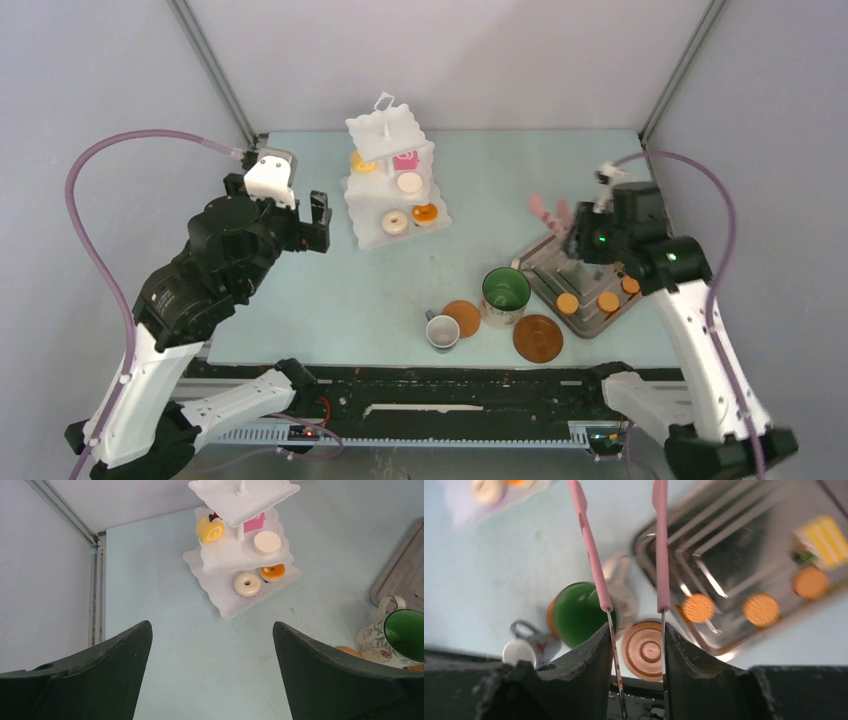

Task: Serve the afternoon tea

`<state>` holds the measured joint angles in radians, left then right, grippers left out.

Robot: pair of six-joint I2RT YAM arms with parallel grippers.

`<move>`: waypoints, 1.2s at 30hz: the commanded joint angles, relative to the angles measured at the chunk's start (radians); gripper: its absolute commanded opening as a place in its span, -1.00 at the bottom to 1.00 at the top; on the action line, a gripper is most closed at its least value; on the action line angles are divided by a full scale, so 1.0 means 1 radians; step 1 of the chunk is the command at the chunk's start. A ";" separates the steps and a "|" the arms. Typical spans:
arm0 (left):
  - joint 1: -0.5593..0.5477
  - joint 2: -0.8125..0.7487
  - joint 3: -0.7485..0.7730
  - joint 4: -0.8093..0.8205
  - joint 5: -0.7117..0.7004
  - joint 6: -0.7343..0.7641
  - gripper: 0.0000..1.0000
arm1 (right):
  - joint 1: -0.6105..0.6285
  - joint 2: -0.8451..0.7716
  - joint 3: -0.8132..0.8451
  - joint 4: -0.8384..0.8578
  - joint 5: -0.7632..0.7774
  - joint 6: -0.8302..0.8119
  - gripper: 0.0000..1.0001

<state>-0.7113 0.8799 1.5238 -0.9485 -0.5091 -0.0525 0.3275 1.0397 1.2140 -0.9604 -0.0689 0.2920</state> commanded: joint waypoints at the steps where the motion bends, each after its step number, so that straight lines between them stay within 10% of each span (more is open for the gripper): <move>1: -0.007 -0.001 -0.018 0.048 0.017 0.019 0.97 | -0.286 -0.120 -0.066 -0.063 0.041 0.059 -0.17; 13: -0.014 -0.015 -0.049 0.053 -0.022 0.051 0.97 | -0.880 0.097 -0.088 -0.183 -0.154 0.147 -0.13; 36: 0.006 -0.007 -0.092 0.081 -0.034 0.100 0.97 | -0.974 0.352 -0.014 -0.072 -0.218 0.057 -0.08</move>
<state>-0.7147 0.8627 1.4322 -0.8993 -0.5293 0.0273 -0.6563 1.3815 1.1423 -1.0786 -0.2493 0.3664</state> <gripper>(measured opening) 0.985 0.463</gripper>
